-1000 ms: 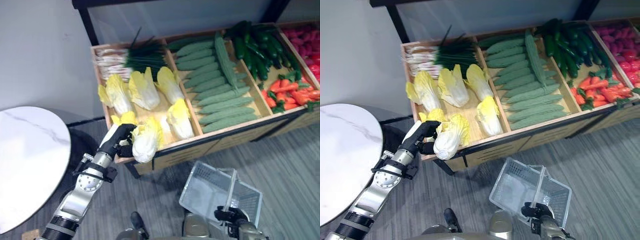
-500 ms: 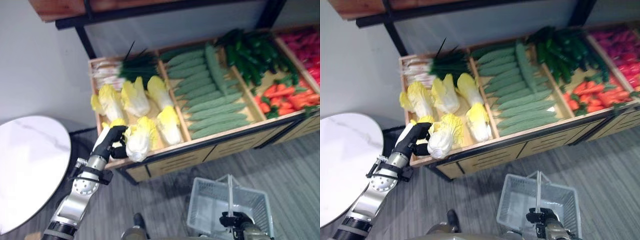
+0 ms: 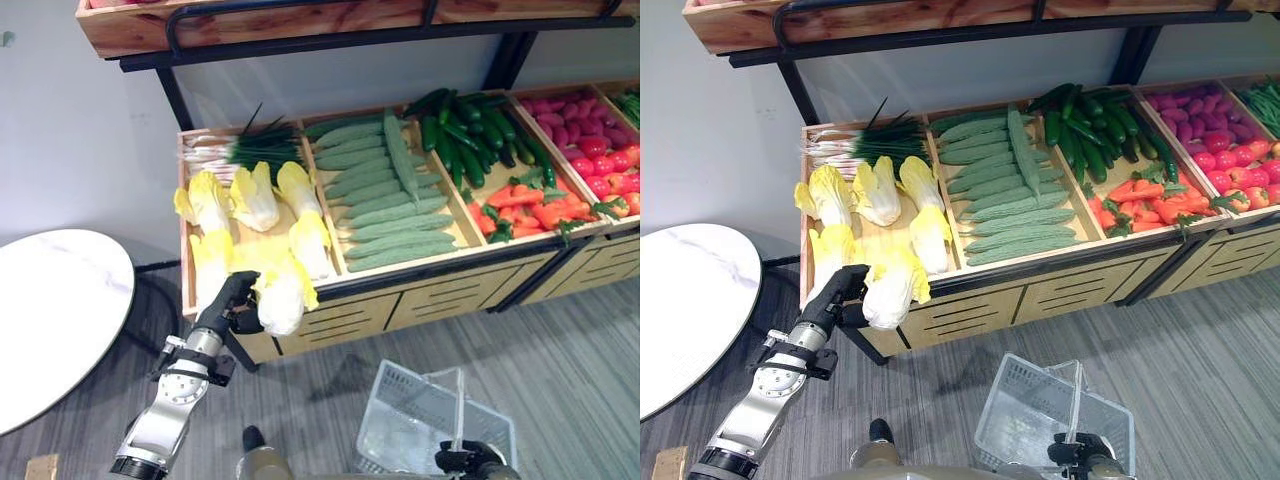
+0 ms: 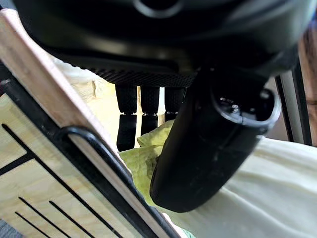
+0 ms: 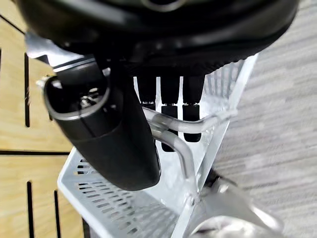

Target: Get the vegetables into the basket

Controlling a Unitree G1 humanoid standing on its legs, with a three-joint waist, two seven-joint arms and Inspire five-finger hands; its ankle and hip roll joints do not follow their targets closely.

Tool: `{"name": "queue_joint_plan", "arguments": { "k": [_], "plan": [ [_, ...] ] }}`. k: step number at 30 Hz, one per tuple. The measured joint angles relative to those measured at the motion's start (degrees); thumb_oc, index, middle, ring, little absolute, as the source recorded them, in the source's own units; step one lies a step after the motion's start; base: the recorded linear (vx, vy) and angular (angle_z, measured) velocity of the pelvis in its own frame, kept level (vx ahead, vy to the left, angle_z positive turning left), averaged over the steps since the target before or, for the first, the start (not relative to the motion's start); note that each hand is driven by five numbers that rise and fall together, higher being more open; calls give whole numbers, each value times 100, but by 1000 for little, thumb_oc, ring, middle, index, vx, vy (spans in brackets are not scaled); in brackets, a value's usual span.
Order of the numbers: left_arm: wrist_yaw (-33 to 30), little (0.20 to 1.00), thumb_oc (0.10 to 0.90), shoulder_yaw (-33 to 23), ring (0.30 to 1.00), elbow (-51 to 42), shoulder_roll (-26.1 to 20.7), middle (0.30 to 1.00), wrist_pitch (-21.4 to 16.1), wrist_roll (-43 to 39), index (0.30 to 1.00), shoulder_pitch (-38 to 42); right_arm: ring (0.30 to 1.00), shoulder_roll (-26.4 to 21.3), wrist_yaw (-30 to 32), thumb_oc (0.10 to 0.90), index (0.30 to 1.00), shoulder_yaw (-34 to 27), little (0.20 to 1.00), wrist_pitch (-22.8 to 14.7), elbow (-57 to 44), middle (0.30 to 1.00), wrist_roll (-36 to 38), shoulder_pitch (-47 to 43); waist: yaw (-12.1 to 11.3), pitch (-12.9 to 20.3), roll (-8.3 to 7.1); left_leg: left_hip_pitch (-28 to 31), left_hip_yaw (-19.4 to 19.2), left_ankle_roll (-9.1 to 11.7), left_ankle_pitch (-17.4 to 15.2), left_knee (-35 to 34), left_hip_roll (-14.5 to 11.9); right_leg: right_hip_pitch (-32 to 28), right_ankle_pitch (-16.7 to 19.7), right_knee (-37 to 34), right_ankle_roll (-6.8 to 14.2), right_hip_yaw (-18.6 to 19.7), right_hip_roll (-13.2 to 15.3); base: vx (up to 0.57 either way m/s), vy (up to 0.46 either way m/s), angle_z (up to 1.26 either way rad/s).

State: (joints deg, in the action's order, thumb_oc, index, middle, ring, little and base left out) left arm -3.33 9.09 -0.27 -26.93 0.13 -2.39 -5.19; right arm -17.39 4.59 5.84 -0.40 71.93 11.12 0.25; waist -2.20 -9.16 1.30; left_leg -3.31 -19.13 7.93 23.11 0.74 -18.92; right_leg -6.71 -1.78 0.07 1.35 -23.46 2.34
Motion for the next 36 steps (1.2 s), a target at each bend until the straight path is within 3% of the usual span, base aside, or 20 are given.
{"name": "queue_joint_plan", "arguments": {
  "k": [3,6,7,8,9,10,13,14,15,17,21,23,29,31,32,33,35,36],
  "plan": [
    [-17,300,400,-3,300,-4,0,300,0,0,300,-7,300,-151,19,400,300,112,300,2,114,300,-2,-65,-40,-71,26,0,1031,-1,1,38,68,199,181,74,-59,290,48,-145,17,-49],
    [-23,300,400,-19,300,-2,-2,300,-1,0,300,2,300,-184,31,400,300,130,300,-1,122,300,-5,-130,53,-143,-83,-6,1346,1,-1,113,226,250,301,61,0,414,204,-102,48,-29],
    [-25,300,400,-23,300,-3,0,300,-1,0,300,21,300,-176,30,400,300,132,300,3,135,300,-6,-170,158,-191,-164,-8,1381,101,-88,182,346,225,366,-60,63,456,324,-82,144,-25],
    [-22,300,400,-22,300,-2,3,300,-1,-2,300,22,300,-164,30,400,300,137,300,4,143,300,-7,-192,198,-235,-240,-10,1482,401,-386,434,490,176,456,-149,131,559,456,-58,211,-44],
    [-26,300,400,-23,300,-1,-4,300,-1,-13,300,14,300,-166,30,400,300,139,300,5,142,300,-7,-202,166,-277,-347,-11,1690,524,-944,762,659,184,540,-154,202,702,587,-31,267,-53],
    [-22,300,400,-23,300,-5,-55,300,-3,-57,300,39,300,-184,35,400,300,128,300,3,89,300,-7,-184,255,-209,-250,59,1628,212,-1514,816,840,173,622,-201,330,776,660,31,262,-30],
    [-23,300,400,-136,300,-40,-110,300,-9,-95,300,191,300,-88,37,400,300,54,300,34,95,300,-2,-173,451,-157,-169,573,1357,-1,-1860,-212,921,162,717,-244,551,748,713,-45,310,10],
    [-43,300,400,-190,300,-19,-287,300,-4,-93,300,259,300,130,64,400,300,-118,300,12,70,300,7,-173,463,-86,-413,615,1322,-179,-1736,-492,1279,289,768,-210,680,794,1034,-124,360,8],
    [-49,300,400,-194,300,-18,-471,300,-1,-92,300,259,300,248,88,400,300,-155,300,0,71,300,7,-182,451,-4,-528,619,1289,-343,-1722,-588,1525,359,821,-195,742,854,1286,-126,362,2],
    [-60,300,400,-212,300,-19,-646,300,0,-89,300,261,300,258,148,400,300,-165,300,4,42,300,2,-229,428,9,-554,602,1212,-459,-1751,-587,1698,446,863,-119,803,901,1472,-64,200,-8],
    [-117,300,400,-277,300,-21,-817,300,-1,-86,300,247,300,313,141,400,300,-105,300,-44,-103,300,-37,-266,274,9,-568,605,1022,-514,-1776,-587,1840,583,952,-107,939,1102,1559,-75,233,-22],
    [-123,300,400,-276,300,-21,-817,300,-1,-85,300,247,300,316,112,400,300,-106,300,-46,-145,300,-41,-303,288,6,-572,610,984,-513,-1776,-587,1839,597,961,-109,954,1132,1559,-48,124,-17],
    [-131,300,400,-279,300,-39,-820,300,-3,-78,300,252,300,423,45,400,300,-139,300,-9,-262,300,-1,-633,445,-174,-692,734,422,-524,-1904,-611,1822,923,1159,-77,1066,1689,1544,-117,115,-50],
    [-152,300,400,-287,300,-30,-815,300,-2,-78,300,254,300,454,48,400,300,-127,300,-25,-304,300,1,-680,446,-241,-731,781,95,-515,-1945,-584,1797,1133,1496,-105,1011,1539,1428,-98,19,-91],
    [-152,300,400,-300,300,-32,-816,300,-3,-77,300,280,300,478,49,400,300,-98,300,-48,-334,300,0,-782,465,-349,-725,834,-148,-528,-1964,-590,1732,1243,1902,-215,991,1280,1321,-89,17,-103],
    [-137,300,400,-296,300,-32,-809,300,-2,-73,300,298,300,486,49,400,300,-100,300,-54,-356,300,1,-848,487,-383,-705,843,-229,-546,-1993,-617,1658,1289,1994,-255,1019,1140,1325,-82,17,-72],
    [-121,300,400,-278,300,-64,-745,300,-3,-68,300,330,300,504,69,400,300,-114,300,-47,-353,300,31,-726,526,-385,-707,867,-315,-547,-1990,-611,1663,1249,1744,-264,1026,731,1344,-109,26,-22],
    [-133,300,400,-284,300,-78,-751,300,-5,-68,300,315,300,517,79,400,300,-119,300,-55,-357,300,58,-668,474,-358,-774,909,-395,-532,-1996,-580,1690,1247,1607,-240,845,615,1337,-153,10,-35]
  ]
}}
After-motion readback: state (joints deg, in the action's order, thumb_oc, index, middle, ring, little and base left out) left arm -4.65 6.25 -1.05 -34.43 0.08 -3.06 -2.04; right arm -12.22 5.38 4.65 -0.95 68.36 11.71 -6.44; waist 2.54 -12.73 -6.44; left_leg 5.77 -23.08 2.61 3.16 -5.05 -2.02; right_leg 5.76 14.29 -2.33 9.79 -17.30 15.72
